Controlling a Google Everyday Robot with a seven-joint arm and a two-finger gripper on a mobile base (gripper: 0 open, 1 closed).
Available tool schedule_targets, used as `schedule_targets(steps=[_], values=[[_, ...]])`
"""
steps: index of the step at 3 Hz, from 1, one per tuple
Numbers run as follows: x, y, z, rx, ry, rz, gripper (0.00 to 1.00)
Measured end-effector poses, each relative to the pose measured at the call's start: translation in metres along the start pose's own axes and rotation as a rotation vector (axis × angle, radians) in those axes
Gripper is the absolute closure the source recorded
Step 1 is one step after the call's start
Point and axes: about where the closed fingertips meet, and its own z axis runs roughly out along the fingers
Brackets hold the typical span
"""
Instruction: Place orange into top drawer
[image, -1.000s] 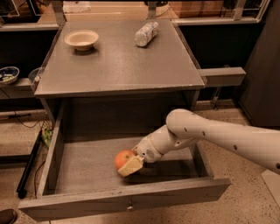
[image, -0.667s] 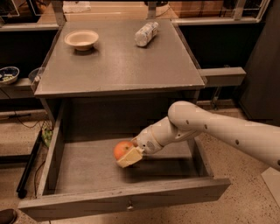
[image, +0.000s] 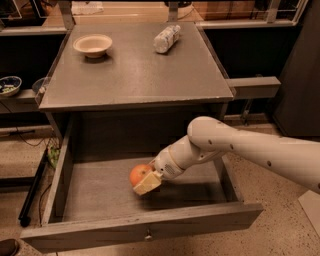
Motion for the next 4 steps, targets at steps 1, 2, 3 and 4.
schedule_targets(steps=[1, 2, 3, 4], values=[[0.006, 0.003, 0.003, 0.052, 0.049, -0.004, 1.0], [0.009, 0.004, 0.004, 0.068, 0.065, -0.006, 1.0], [0.013, 0.006, 0.009, 0.061, 0.086, -0.002, 1.0], [0.027, 0.006, 0.018, 0.042, 0.109, 0.028, 1.0]])
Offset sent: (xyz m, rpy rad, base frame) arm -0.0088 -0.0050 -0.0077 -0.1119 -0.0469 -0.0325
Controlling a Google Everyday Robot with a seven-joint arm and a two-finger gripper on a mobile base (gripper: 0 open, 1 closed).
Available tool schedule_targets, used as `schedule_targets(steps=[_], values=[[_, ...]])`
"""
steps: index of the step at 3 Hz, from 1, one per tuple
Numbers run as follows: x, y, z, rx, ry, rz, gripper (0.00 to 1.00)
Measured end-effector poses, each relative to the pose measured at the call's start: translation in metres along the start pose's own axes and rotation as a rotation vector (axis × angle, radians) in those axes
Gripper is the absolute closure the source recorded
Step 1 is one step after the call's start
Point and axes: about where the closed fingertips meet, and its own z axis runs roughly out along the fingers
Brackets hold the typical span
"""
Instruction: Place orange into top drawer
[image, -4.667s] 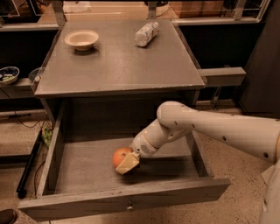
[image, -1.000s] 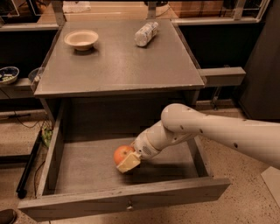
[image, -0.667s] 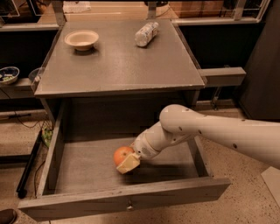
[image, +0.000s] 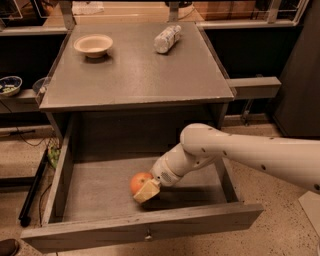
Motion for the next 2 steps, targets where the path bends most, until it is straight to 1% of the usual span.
schedule_targets(steps=[2], values=[[0.0009, 0.0018, -0.0012, -0.006, 0.009, 0.012, 1.0]])
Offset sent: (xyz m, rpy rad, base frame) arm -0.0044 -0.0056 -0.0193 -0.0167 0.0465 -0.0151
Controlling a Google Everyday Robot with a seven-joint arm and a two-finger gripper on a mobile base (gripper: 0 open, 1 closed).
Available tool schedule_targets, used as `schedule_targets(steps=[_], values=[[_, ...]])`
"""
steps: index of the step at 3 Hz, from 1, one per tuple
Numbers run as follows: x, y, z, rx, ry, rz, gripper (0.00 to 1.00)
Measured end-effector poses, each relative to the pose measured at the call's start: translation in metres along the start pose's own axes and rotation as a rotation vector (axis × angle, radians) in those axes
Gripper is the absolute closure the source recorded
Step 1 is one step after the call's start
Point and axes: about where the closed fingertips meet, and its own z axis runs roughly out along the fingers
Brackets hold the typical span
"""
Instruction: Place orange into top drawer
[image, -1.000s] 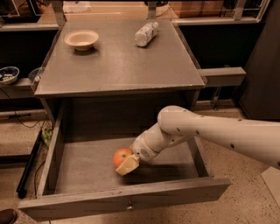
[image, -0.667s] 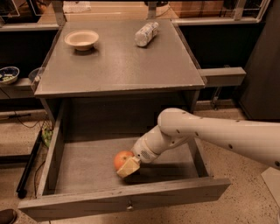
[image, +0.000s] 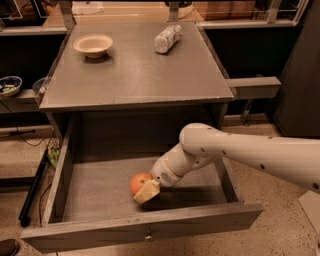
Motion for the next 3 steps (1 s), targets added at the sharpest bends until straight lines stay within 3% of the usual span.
schedule_targets(steps=[1, 3], values=[[0.0, 0.0, 0.0, 0.0, 0.0, 0.0, 0.81], [0.0, 0.0, 0.0001, 0.0, 0.0, 0.0, 0.34]])
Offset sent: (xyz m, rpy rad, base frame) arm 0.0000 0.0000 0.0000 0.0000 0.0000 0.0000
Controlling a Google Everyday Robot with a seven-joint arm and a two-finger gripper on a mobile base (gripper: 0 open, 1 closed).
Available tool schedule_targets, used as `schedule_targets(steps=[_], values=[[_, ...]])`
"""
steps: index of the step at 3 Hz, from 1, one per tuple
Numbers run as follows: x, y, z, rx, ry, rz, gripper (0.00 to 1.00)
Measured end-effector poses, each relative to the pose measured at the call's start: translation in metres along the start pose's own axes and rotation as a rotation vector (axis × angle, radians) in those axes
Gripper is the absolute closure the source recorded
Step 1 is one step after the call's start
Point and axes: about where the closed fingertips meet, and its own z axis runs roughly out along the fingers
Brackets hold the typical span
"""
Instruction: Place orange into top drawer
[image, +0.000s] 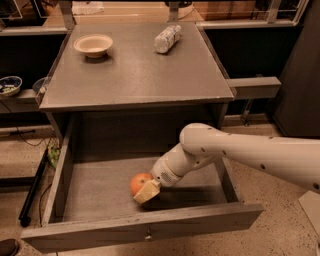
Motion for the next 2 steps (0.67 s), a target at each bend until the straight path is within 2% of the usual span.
schedule_targets(steps=[1, 2], values=[[0.0, 0.0, 0.0, 0.0, 0.0, 0.0, 0.04], [0.0, 0.0, 0.0, 0.0, 0.0, 0.0, 0.0]])
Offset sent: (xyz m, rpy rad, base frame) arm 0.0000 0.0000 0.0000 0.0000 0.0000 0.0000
